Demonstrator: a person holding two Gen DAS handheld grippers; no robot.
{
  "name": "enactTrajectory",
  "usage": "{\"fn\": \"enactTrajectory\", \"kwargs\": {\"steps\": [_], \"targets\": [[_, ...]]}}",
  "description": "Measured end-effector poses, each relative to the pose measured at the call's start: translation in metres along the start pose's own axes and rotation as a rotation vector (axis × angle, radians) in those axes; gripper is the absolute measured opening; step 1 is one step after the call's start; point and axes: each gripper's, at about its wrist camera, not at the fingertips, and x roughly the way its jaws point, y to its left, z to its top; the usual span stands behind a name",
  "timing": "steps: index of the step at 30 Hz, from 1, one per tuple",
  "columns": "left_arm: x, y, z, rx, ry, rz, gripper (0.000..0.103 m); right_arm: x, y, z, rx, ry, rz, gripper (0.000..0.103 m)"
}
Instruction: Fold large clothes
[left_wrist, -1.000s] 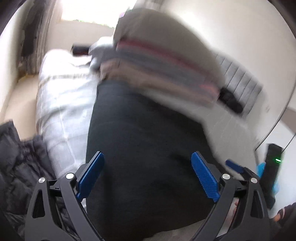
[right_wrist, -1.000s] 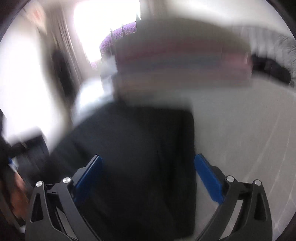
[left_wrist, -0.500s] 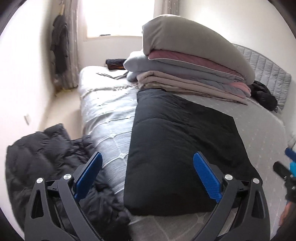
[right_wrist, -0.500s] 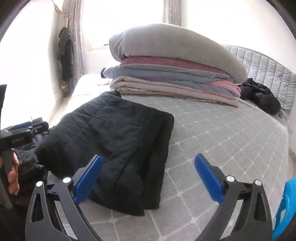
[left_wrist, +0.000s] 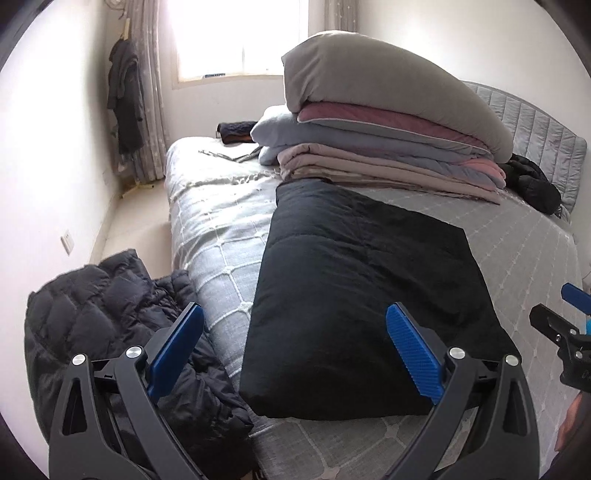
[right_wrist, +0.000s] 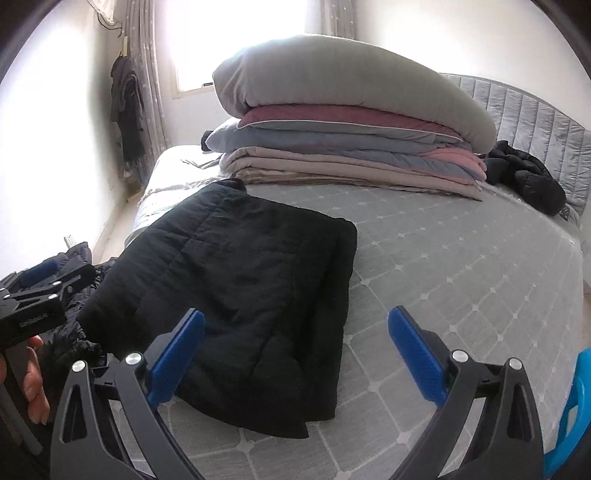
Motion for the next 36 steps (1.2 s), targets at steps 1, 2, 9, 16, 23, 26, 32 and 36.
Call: {"fn": "enactTrajectory", "kwargs": {"steps": [1,2,9,16,23,26,32,36], "targets": [[-0.003,0.0,0.0,0.004,-0.006,0.002,0.095,-0.001,0.0,0.001,0.0,-0.005,-0.011,0.096],[-0.004,0.0,0.001,0.005,-0.009,-0.001,0.095,-0.001,0.002,0.001,0.001,-0.006,-0.016,0.096],[-0.011,0.003,0.004,0.012,-0.017,-0.011,0.095,0.003,0.014,0.003,-0.012,0.012,-0.023,0.096],[-0.016,0.003,0.005,0.014,-0.023,-0.015,0.095,0.003,0.021,0.003,-0.023,0.02,-0.026,0.096],[-0.016,0.001,0.004,0.023,-0.019,-0.016,0.095,0.002,0.023,0.004,-0.027,0.018,-0.024,0.096],[-0.016,0.0,0.004,0.023,-0.018,-0.017,0.095,0.001,0.023,0.004,-0.031,0.018,-0.024,0.096],[-0.015,-0.001,0.004,0.027,-0.015,-0.018,0.095,0.003,0.022,0.004,-0.025,0.028,-0.027,0.096],[-0.015,-0.001,0.004,0.028,-0.013,-0.02,0.095,0.003,0.022,0.005,-0.026,0.028,-0.029,0.096]]}}
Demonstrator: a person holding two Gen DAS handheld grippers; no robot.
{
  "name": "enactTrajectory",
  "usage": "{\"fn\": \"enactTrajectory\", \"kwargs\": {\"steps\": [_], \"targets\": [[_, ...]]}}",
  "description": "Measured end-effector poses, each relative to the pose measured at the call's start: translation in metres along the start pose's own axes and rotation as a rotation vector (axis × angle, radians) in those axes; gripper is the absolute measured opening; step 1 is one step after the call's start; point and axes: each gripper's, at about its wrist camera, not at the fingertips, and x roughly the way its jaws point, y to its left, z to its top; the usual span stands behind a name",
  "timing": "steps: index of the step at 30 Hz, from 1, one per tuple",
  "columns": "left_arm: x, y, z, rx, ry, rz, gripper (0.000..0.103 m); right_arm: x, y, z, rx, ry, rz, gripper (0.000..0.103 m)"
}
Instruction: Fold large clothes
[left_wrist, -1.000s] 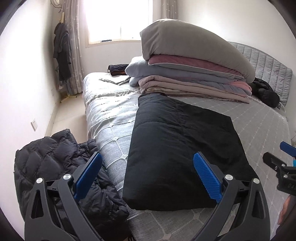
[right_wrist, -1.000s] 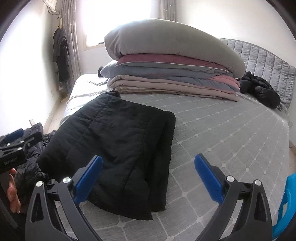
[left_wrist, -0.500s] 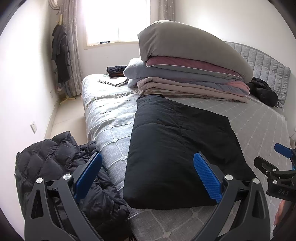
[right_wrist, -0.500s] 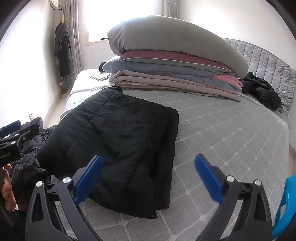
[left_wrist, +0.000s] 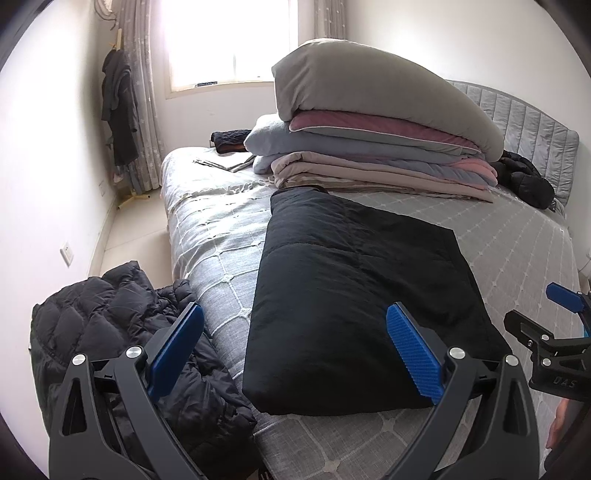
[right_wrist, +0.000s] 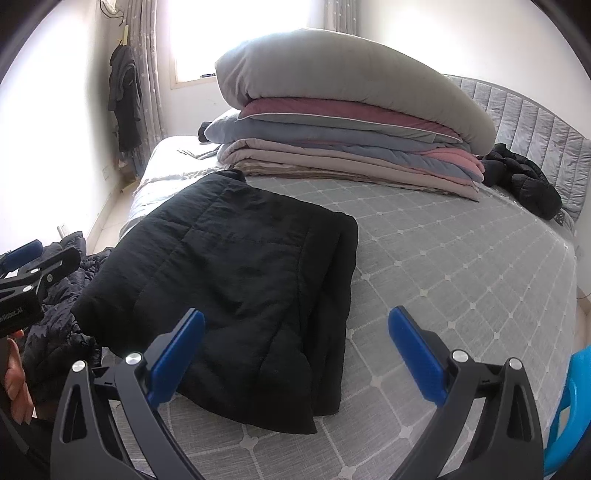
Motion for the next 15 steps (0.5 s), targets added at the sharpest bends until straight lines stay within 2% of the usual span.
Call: {"fn": "enactTrajectory", "kwargs": {"steps": [15], "targets": [[0.0044,-0.001,-0.0015,0.0,0.018,-0.006,0.095,-0.0027,-0.001,0.0017,0.008,0.004,-0.011,0.096]]}}
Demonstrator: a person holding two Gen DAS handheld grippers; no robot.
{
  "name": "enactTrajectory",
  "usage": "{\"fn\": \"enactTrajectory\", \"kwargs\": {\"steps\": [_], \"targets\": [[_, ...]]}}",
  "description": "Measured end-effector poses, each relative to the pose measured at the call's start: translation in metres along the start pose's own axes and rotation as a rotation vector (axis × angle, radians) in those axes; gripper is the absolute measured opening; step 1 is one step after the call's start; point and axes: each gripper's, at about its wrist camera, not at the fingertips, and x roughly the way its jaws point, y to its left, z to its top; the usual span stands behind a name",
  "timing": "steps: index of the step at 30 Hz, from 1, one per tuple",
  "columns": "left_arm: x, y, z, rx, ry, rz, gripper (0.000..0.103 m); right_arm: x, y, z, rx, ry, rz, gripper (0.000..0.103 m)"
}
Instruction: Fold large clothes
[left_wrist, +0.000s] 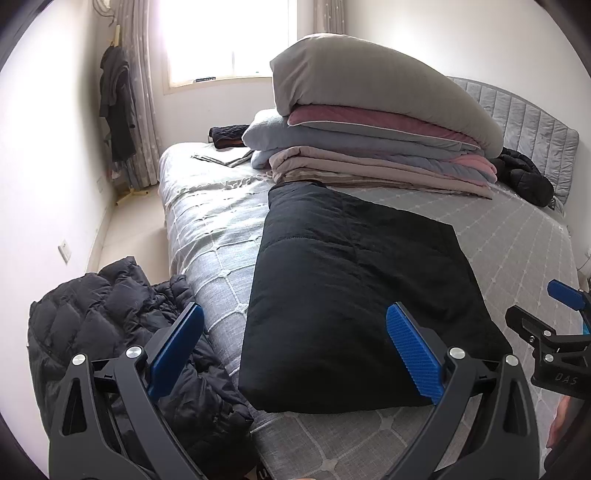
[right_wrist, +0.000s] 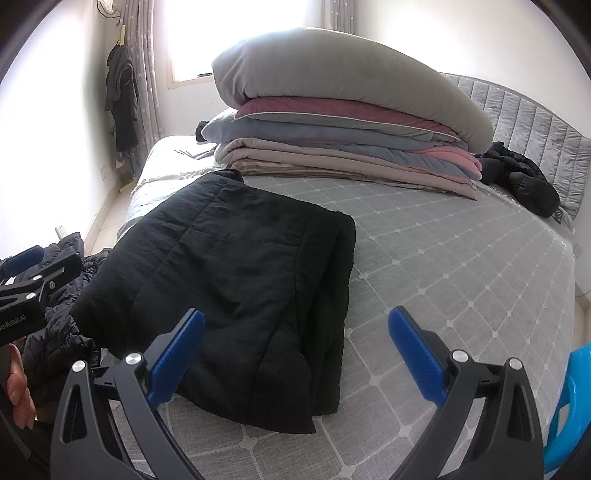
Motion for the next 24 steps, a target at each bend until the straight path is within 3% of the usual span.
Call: {"fn": "enactTrajectory", "kwargs": {"steps": [24], "targets": [[0.0029,-0.0006,-0.0018,0.005,0.006,-0.001,0.095,0.0015,-0.0002,0.0008,-0.006,0.015,0.005,0.096]]}}
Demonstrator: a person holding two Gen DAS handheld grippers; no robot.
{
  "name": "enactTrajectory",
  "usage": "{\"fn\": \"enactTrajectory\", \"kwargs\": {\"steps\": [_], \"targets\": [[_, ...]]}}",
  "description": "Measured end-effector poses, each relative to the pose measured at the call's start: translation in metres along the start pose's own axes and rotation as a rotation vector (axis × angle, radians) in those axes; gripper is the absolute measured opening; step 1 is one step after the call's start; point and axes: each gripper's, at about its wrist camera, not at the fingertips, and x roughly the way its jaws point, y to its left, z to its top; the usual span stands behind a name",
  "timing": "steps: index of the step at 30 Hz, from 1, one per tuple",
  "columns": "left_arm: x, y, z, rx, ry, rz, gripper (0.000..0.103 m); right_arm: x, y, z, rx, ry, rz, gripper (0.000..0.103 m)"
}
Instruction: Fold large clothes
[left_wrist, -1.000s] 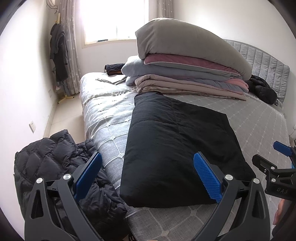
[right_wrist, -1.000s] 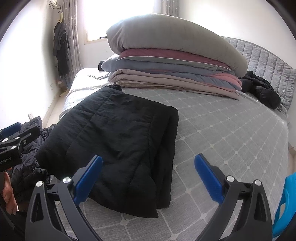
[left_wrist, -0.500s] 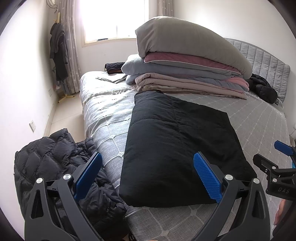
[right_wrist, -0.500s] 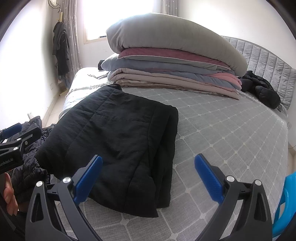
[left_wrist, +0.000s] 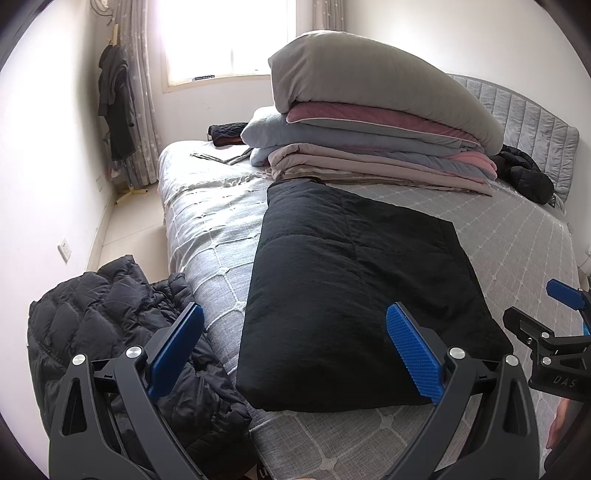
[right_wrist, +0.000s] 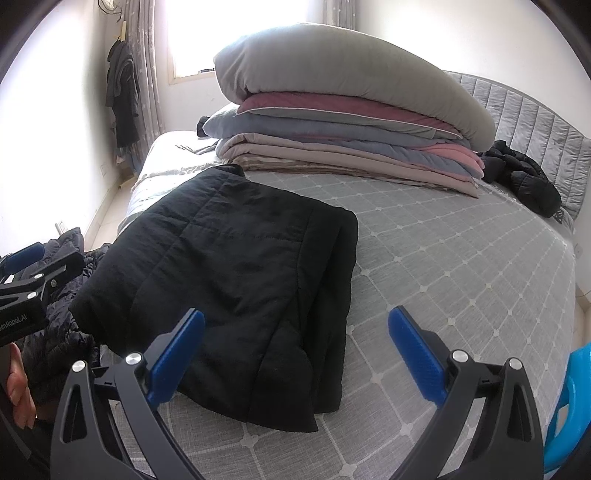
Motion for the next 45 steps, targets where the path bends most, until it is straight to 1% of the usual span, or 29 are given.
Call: {"fn": "enactTrajectory", "kwargs": {"steps": [45], "targets": [[0.0055,0.0032,-0.0014,0.006,0.008,-0.008,0.095,0.0015,0.0001,0.0003,-0.008,0.006,0.0,0.096]]}}
